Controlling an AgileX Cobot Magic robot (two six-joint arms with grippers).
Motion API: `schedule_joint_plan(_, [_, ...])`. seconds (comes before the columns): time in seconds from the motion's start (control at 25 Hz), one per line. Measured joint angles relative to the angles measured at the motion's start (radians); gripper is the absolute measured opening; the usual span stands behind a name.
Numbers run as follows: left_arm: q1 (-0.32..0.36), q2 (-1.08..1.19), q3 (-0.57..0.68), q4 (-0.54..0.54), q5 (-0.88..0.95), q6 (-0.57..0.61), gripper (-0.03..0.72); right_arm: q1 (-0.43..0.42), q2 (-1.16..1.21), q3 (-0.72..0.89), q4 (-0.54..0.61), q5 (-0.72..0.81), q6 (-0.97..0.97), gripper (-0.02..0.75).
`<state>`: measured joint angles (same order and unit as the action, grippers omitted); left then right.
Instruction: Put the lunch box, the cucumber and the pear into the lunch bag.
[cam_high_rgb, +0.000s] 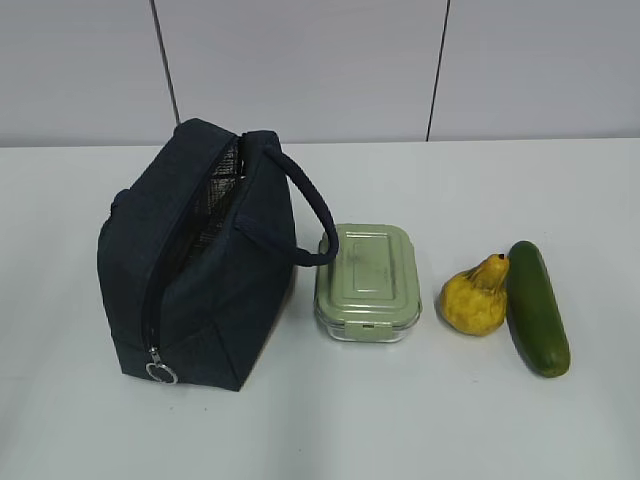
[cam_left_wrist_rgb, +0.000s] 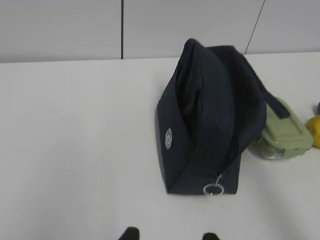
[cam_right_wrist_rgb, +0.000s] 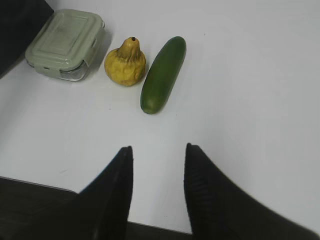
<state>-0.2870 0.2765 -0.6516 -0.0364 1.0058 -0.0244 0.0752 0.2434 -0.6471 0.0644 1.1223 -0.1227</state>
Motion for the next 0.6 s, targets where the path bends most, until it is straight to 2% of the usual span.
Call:
schedule_joint_plan(0.12, [-0.013,0.153,-0.083,-0.007,-0.047,0.006,0.251,0.000,0.156,-0.066,0.002,-0.048,0.017,0.282])
schedule_joint_plan(0.28, [-0.013,0.383,-0.168,-0.042,0.003,0.041,0.251,0.000,0.385,-0.148,0.013,-0.107,0.056,0.282])
schedule_joint_plan(0.44, [-0.013,0.538,-0.176,-0.093,0.019,0.051,0.252,0.000,0.601,-0.197,0.019,-0.157,0.071,0.282])
schedule_joint_plan(0.6, [-0.013,0.653,-0.209,-0.127,-0.057,0.116,0.254,0.000,0.793,-0.248,0.045,-0.203,0.073,0.282])
